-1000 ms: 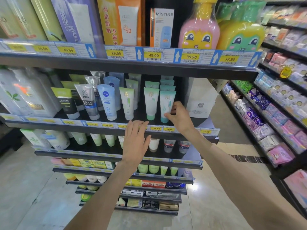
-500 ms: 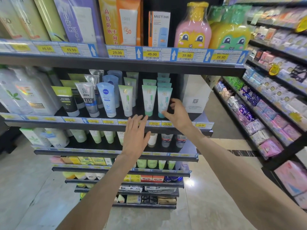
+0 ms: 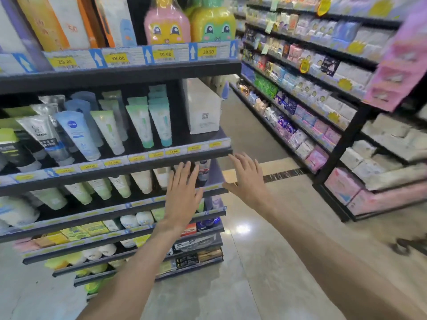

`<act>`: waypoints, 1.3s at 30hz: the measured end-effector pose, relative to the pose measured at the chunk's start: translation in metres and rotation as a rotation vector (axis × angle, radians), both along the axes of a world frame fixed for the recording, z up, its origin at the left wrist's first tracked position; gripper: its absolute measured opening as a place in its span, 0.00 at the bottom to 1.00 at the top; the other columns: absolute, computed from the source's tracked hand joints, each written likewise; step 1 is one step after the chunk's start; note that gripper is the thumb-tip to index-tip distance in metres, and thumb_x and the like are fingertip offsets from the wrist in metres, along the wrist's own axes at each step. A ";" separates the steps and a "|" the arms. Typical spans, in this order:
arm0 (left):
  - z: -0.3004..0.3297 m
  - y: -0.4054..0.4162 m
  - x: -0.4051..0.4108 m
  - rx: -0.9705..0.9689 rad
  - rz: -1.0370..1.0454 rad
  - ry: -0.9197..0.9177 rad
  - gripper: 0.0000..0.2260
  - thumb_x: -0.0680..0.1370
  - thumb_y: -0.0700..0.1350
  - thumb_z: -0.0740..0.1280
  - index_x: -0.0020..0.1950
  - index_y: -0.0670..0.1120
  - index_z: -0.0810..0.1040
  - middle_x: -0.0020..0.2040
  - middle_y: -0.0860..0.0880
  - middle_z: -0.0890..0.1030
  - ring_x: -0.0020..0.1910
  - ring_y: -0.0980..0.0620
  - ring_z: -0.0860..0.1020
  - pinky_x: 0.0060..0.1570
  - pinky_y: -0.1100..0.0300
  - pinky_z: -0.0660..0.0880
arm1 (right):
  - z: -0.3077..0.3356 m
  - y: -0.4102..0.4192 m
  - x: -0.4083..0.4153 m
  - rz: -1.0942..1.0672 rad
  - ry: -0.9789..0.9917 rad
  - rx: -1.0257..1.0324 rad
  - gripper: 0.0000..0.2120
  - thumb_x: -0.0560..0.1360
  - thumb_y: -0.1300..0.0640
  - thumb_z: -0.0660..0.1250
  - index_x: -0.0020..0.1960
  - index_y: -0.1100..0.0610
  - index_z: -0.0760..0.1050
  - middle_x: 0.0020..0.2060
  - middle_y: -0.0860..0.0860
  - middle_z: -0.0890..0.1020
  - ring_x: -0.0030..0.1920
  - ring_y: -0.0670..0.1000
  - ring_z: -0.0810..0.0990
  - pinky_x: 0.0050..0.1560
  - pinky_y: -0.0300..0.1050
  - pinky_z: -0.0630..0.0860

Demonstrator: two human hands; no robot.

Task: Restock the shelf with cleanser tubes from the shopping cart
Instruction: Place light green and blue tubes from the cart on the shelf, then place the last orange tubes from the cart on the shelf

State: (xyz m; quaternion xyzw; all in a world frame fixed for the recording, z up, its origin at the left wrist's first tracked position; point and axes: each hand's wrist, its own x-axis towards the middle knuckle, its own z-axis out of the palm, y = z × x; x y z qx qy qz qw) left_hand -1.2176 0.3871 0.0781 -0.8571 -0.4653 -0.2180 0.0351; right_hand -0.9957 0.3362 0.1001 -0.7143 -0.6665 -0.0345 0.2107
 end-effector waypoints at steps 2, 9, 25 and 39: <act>-0.006 -0.013 0.025 -0.018 -0.018 0.028 0.30 0.84 0.55 0.64 0.83 0.48 0.60 0.83 0.45 0.59 0.83 0.44 0.55 0.82 0.44 0.52 | -0.010 -0.027 0.022 -0.028 0.000 -0.042 0.41 0.76 0.39 0.71 0.81 0.52 0.58 0.79 0.53 0.64 0.81 0.57 0.56 0.79 0.60 0.55; -0.036 -0.104 0.179 -0.127 -0.228 0.065 0.28 0.83 0.55 0.64 0.82 0.47 0.63 0.82 0.44 0.62 0.83 0.42 0.57 0.81 0.42 0.55 | -0.042 -0.163 0.158 -0.212 0.012 -0.209 0.43 0.77 0.36 0.68 0.83 0.50 0.52 0.81 0.54 0.57 0.81 0.59 0.53 0.79 0.61 0.54; -0.101 -0.285 0.531 -0.279 -0.770 0.169 0.28 0.85 0.57 0.60 0.83 0.49 0.61 0.84 0.45 0.60 0.83 0.44 0.55 0.81 0.45 0.51 | -0.099 -0.418 0.432 -0.701 0.058 -0.387 0.44 0.74 0.34 0.70 0.81 0.53 0.58 0.78 0.57 0.64 0.79 0.62 0.60 0.75 0.66 0.58; -0.139 -0.299 0.838 -0.307 -1.139 0.291 0.28 0.84 0.60 0.60 0.81 0.49 0.65 0.81 0.44 0.66 0.81 0.43 0.63 0.79 0.43 0.59 | -0.122 -0.469 0.660 -1.077 0.155 -0.469 0.45 0.75 0.32 0.67 0.82 0.51 0.53 0.80 0.54 0.61 0.81 0.58 0.57 0.78 0.64 0.55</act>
